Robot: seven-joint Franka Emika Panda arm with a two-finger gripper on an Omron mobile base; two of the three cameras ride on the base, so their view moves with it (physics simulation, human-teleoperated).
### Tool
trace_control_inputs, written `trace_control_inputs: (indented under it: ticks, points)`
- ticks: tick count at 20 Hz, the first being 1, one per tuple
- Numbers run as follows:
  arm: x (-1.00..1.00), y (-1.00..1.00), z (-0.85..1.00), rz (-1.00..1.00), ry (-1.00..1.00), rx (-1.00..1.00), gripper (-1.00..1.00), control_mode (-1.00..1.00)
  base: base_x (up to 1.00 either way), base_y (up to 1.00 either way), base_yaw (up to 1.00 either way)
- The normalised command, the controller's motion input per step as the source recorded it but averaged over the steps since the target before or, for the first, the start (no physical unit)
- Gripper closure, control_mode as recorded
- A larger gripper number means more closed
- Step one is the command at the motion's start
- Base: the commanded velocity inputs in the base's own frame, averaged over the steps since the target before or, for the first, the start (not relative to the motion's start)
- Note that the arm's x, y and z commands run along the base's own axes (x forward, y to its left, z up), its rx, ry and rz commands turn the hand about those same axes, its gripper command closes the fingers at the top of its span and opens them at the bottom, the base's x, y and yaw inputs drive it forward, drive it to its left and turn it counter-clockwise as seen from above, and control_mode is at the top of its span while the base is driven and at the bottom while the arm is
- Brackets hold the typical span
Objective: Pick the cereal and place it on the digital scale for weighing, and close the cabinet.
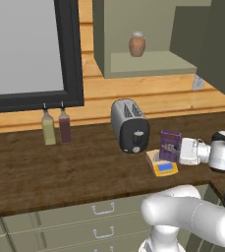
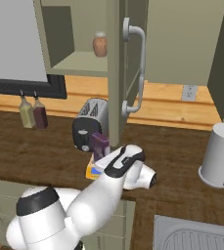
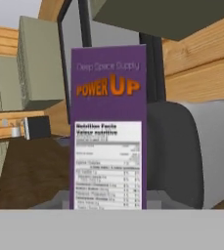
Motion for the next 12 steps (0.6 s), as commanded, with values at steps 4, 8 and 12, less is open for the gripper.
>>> trace_control_inputs:
  ticks: [4, 8, 12]
  points:
    - [0.32, 0.03, -0.31, 0.0, 0.01, 0.0, 1.0, -1.0, 0.0, 0.0, 0.0]
    - [0.44, 0.03, -0.13, 0.0, -0.02, 0.0, 1.0, -1.0, 0.0, 0.0, 0.0]
    - [0.23, 0.09, -0.13, 0.0, -0.02, 0.0, 1.0, -1.0, 0.0, 0.0, 0.0]
